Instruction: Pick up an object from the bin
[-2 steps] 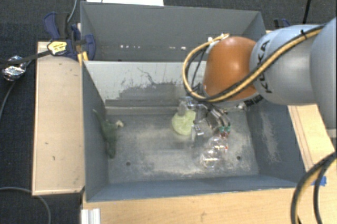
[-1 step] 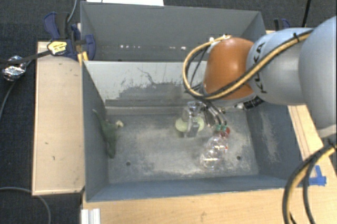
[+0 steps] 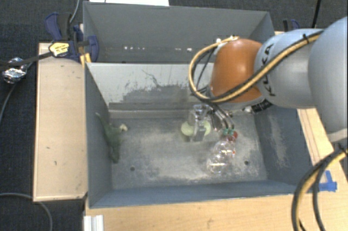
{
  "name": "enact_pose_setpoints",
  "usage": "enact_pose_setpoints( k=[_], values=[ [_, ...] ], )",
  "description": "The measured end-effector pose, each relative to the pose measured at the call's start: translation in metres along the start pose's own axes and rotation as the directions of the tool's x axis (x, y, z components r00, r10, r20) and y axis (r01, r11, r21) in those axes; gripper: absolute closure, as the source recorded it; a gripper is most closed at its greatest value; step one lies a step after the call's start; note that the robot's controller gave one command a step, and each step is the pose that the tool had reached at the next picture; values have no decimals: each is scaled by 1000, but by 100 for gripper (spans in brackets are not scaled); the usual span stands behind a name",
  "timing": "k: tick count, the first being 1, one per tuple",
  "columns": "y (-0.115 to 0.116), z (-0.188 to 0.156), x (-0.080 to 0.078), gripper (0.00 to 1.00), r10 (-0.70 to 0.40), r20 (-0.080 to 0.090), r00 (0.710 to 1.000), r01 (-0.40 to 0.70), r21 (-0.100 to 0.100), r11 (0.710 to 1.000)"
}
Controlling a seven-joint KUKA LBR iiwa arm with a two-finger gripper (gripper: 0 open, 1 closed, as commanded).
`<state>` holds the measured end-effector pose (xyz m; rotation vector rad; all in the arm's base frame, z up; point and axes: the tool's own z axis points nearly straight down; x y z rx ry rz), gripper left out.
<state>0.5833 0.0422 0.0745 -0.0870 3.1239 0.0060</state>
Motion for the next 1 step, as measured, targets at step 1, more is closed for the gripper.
enact_pose_setpoints(
  k=[1],
  values=[
    [-6,-160,-4,100,-21,8,1000,21,0,1000]
  ],
)
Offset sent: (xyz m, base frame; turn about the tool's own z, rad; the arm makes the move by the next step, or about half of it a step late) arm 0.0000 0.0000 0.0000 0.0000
